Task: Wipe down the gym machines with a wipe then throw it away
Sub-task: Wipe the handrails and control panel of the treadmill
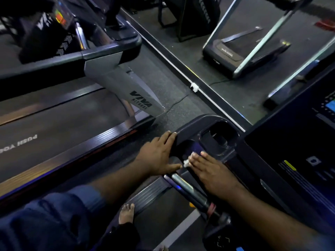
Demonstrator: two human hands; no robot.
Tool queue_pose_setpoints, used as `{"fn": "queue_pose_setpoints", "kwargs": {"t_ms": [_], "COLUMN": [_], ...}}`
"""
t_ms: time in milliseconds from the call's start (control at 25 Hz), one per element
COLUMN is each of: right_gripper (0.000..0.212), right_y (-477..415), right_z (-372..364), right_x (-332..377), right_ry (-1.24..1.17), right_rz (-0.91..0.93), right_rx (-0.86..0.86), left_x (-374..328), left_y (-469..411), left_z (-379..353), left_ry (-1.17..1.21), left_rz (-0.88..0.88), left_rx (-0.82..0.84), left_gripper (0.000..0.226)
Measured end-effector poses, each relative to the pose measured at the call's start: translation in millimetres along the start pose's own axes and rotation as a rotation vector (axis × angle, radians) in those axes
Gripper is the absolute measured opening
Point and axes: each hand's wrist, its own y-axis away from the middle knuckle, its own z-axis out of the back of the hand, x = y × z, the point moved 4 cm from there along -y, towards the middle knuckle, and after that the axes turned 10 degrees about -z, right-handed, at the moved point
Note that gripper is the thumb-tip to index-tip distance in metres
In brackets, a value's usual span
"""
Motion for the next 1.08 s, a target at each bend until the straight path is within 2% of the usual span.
{"fn": "queue_pose_setpoints", "kwargs": {"t_ms": [80, 200, 320, 440, 600, 680, 720, 840, 920, 1000, 1080], "right_gripper": [0.054, 0.058, 0.059, 0.072, 0.083, 0.078, 0.071, 0.050, 0.047, 0.051, 0.059], "right_y": [5, -26, -49, -54, -42, -21, -9, 20, 13, -17, -36], "right_z": [-4, -10, -24, -26, -5, 5, 7, 16, 17, 17, 16], "right_x": [-8, -21, -14, -10, -12, -13, -12, -21, -25, -29, -28], "right_ry": [0.021, 0.044, 0.092, 0.154, 0.148, 0.100, 0.089, 0.031, 0.058, 0.130, 0.160], "right_rz": [0.128, 0.124, 0.165, 0.247, 0.116, 0.009, 0.022, 0.223, 0.346, 0.294, 0.140], "right_rx": [-0.014, -0.043, -0.042, -0.031, -0.001, 0.052, 0.089, 0.171, 0.176, 0.115, 0.137], "left_x": [4, 7, 9, 10, 1, -2, -4, -7, -3, -2, -2], "left_y": [3, -1, -2, 0, 4, 3, 4, 0, 2, 3, 2], "left_z": [0, -4, -9, -10, -6, -5, -5, -7, -11, -13, -11], "left_ry": [0.015, 0.104, 0.059, 0.057, -0.033, -0.088, -0.110, -0.165, -0.179, -0.194, -0.209], "left_rz": [-0.012, 0.045, 0.041, 0.036, -0.004, -0.082, -0.126, -0.218, -0.222, -0.229, -0.226], "left_rx": [0.000, -0.075, -0.165, -0.157, -0.165, -0.175, -0.181, -0.173, -0.168, -0.158, -0.162], "left_gripper": [0.120, 0.108, 0.091, 0.090, 0.090, 0.087, 0.084, 0.077, 0.077, 0.077, 0.076]}}
